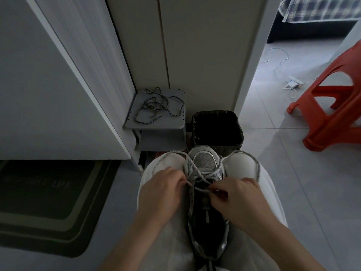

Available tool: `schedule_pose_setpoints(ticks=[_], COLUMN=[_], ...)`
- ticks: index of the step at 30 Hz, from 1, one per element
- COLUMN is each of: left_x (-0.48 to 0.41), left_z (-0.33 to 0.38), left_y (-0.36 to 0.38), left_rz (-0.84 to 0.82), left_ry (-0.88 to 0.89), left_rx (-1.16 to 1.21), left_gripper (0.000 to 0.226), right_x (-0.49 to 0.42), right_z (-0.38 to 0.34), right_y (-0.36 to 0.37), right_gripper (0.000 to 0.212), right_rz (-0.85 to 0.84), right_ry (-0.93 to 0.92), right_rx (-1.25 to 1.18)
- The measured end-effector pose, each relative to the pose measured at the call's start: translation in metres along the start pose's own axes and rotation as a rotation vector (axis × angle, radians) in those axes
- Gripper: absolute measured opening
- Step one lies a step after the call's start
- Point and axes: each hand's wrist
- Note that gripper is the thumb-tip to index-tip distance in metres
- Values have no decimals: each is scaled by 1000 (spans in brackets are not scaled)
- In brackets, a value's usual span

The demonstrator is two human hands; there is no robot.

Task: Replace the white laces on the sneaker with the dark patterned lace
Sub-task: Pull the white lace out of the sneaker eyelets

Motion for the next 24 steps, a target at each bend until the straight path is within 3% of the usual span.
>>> schedule_pose_setpoints(ticks=[4, 7, 10, 12, 16, 18, 21, 24], left_x=[-7, -7, -9, -8, 1, 1, -8, -16], left_z=[-22, -36, -61, -77, -74, -57, -23, 5], left_y=[-10, -7, -9, -17, -28, -25, -10, 10], left_rz=[166, 184, 237, 184, -43, 10, 106, -38], left_ry=[-142, -238, -502, -547, -419, -376, -234, 55], left_rx=[-97, -148, -226, -255, -299, -263, -89, -16], left_gripper=[10, 5, 5, 5, 11, 12, 24, 38], right_x=[-1, -3, -3, -1, -2, -9, -19, -21], right_z=[1, -1, 0, 1, 11, 19, 27, 31], right_y=[1, 2, 2, 2, 4, 6, 11, 16], right_gripper=[20, 19, 17, 15, 12, 13, 26, 25], right_rz=[15, -2, -23, -35, 69, 151, 123, 52], right_ry=[7, 16, 17, 28, 135, 140, 41, -32], right_rx=[42, 24, 29, -44, -196, -177, -100, 71])
Point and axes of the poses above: each hand's wrist, its own x-axis away from the middle knuckle, its own y-axis out of the palm, z = x × y, and after that the axes turned 15 degrees about z, right-handed
